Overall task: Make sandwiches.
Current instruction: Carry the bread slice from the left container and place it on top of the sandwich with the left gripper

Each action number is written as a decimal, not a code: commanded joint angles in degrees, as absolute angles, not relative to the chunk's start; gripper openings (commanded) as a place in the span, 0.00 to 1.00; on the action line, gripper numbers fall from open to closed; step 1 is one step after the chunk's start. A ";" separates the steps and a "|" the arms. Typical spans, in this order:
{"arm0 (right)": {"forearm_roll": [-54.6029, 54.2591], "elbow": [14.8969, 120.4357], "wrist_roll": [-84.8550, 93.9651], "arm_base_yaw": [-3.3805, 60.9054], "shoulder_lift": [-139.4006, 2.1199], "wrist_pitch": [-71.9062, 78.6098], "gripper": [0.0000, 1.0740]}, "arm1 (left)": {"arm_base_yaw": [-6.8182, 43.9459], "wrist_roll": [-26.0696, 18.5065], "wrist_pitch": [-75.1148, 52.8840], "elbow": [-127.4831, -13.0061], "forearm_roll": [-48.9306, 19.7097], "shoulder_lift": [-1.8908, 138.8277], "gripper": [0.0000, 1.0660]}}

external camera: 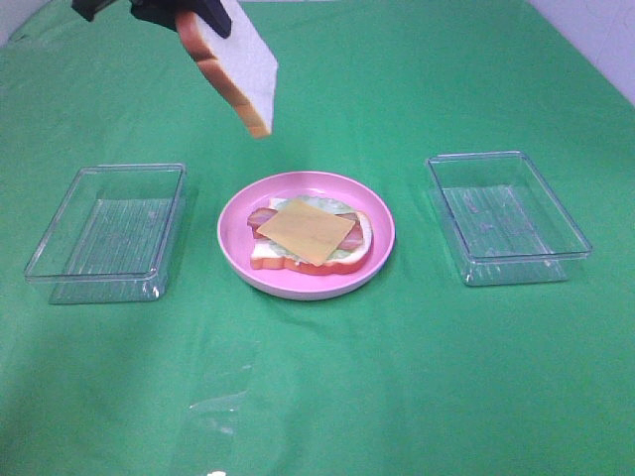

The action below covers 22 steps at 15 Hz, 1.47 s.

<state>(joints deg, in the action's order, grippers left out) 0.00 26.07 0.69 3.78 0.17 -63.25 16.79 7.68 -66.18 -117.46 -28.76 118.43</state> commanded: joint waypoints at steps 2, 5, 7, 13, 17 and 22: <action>0.00 26.07 1.09 3.38 2.01 -63.08 0.92 | 18.74 3.32 -65.60 -117.63 -35.64 122.38 0.08; 0.00 26.07 1.09 3.38 2.01 -63.08 0.92 | 23.32 0.00 -63.20 -117.63 -38.10 127.88 0.08; 0.00 26.07 1.09 3.38 2.01 -63.08 0.92 | 25.15 0.00 -61.48 -117.63 -38.39 130.12 0.08; 0.00 26.07 1.09 3.38 2.01 -63.08 0.92 | 25.67 0.69 -64.80 -117.63 -33.69 134.70 0.08; 0.00 26.07 1.09 3.38 2.01 -63.08 0.92 | 25.67 0.86 -66.46 -117.57 -26.99 134.93 0.09; 0.00 26.07 1.09 3.38 2.01 -63.08 0.92 | 25.67 1.89 -70.24 -117.57 -22.80 134.93 0.73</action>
<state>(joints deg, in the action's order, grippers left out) 0.00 26.07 0.69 3.78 0.17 -63.25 25.44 1.38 -69.10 -117.80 -23.03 134.76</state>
